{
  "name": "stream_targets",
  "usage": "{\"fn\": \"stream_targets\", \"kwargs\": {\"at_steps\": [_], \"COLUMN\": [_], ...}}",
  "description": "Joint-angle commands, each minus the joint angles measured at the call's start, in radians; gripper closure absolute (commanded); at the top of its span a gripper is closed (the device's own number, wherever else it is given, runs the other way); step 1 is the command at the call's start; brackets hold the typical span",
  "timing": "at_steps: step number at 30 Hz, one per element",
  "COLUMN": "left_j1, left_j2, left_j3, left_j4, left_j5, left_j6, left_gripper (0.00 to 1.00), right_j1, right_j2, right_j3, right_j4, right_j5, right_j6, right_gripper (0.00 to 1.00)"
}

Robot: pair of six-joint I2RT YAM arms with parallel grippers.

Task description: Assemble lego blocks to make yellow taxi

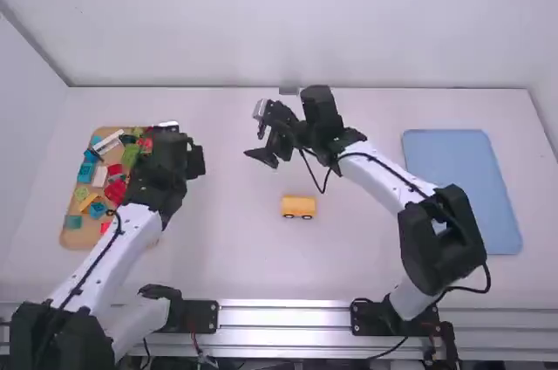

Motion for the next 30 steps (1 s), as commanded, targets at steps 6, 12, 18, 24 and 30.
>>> {"fn": "stream_targets", "kwargs": {"at_steps": [6,12,18,24,30], "left_j1": [0.284,0.459,0.583,0.749,0.887], "left_j2": [-0.070,-0.071,-0.065,-0.001,0.166], "left_j3": [0.174,0.248,0.283,0.311,0.402], "left_j4": [-0.246,-0.376,-0.422,-0.452,-0.485], "left_j5": [0.146,0.164,0.165,0.180,0.406], "left_j6": [-0.172,-0.251,-0.252,-0.258,-0.143], "left_gripper": [0.01,0.01,0.01,0.01,0.03], "right_j1": [0.008,0.066,0.133,0.158,0.159], "right_j2": [0.003,0.003,0.003,0.003,0.033], "right_j3": [0.077,0.113,0.158,0.212,0.256], "right_j4": [0.021,0.038,-0.001,-0.072,-0.068], "right_j5": [-0.205,-0.232,-0.138,-0.122,-0.108], "right_j6": [-0.010,-0.012,-0.028,-0.052,-0.035], "right_gripper": [0.02,0.01,0.01,0.01,0.01]}}
